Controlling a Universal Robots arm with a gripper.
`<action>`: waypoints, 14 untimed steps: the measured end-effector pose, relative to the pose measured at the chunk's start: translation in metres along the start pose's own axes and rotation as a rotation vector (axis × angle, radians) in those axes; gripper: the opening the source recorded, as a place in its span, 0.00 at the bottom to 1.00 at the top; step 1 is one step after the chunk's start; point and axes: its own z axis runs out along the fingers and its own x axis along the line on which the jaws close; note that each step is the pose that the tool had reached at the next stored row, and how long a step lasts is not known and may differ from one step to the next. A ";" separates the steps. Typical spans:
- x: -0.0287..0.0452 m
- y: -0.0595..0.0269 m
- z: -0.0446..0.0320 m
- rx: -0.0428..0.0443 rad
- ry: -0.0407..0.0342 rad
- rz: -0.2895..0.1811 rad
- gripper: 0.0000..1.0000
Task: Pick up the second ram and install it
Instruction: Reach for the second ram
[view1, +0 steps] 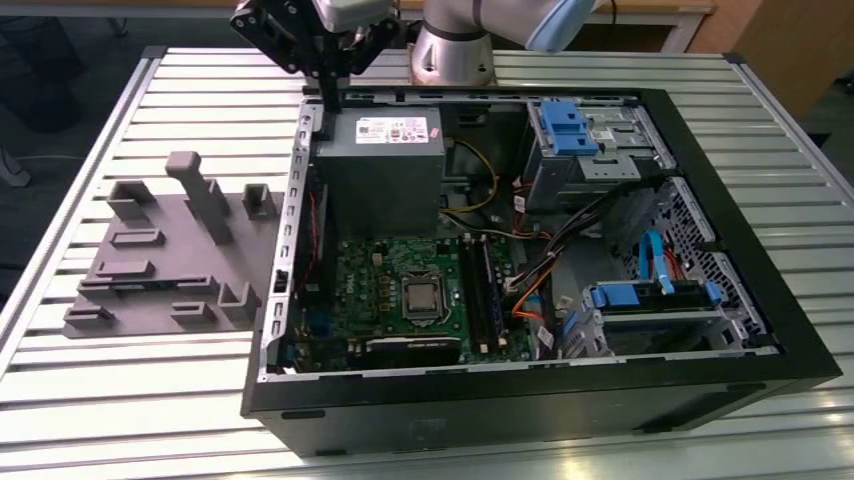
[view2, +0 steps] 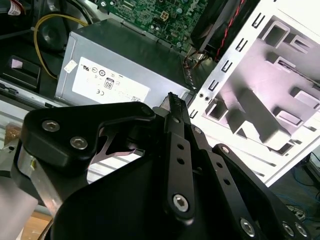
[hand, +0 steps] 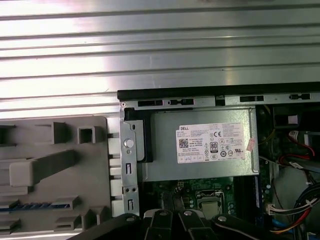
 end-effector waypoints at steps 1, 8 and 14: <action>0.0009 -0.0001 0.0000 -0.0001 0.0000 0.000 0.11; 0.0060 -0.0005 0.0000 -0.0001 -0.0001 0.000 0.11; 0.0111 -0.0008 0.0000 -0.0001 0.0000 0.000 0.11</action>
